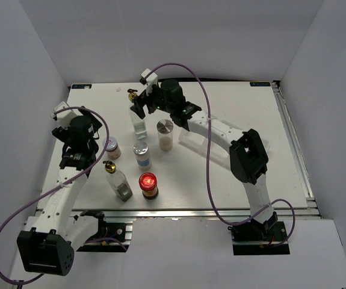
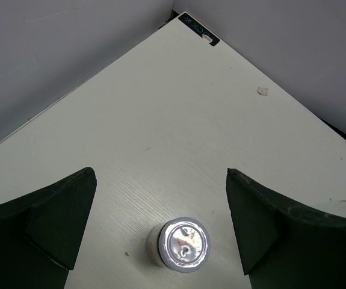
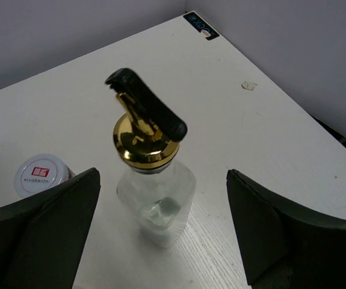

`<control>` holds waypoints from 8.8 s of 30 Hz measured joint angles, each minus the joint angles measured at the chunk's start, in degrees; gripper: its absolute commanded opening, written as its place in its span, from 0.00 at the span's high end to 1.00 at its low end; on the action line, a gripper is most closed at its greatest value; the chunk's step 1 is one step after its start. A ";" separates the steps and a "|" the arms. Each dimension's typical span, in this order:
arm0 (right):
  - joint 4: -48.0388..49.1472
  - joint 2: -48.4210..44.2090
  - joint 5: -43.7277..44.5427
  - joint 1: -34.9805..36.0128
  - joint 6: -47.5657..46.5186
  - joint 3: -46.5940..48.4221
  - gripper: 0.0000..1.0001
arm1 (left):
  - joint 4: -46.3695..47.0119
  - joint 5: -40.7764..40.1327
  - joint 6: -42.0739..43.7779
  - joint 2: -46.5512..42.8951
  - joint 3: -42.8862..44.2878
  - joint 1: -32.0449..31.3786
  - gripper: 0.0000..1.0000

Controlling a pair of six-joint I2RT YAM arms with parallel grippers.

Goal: Organize the condiment bottles

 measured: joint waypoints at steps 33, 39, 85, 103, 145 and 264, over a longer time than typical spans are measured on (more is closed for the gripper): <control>10.01 11.34 6.03 1.53 0.24 17.29 1.00 | 0.96 -2.54 -0.96 -2.93 -1.68 0.00 0.02; 8.70 1.46 11.45 -0.42 -1.36 10.54 1.00 | 0.94 -2.58 -1.16 -3.34 -1.68 0.00 0.02; -7.34 -62.45 53.53 -27.50 3.58 -53.27 1.00 | -1.75 -4.55 -2.62 -0.72 -1.66 0.00 0.02; -1.38 -58.27 3.17 -48.33 -7.76 -59.93 1.00 | -1.60 -4.28 -2.36 -0.63 -1.66 0.00 0.02; 16.44 -60.28 0.11 -56.22 -2.01 -64.74 0.10 | -0.76 -3.93 -1.73 -0.63 -1.66 0.00 0.02; -24.22 -72.89 59.65 4.76 4.26 -44.57 1.00 | -2.10 4.70 -0.92 0.02 0.81 0.00 0.02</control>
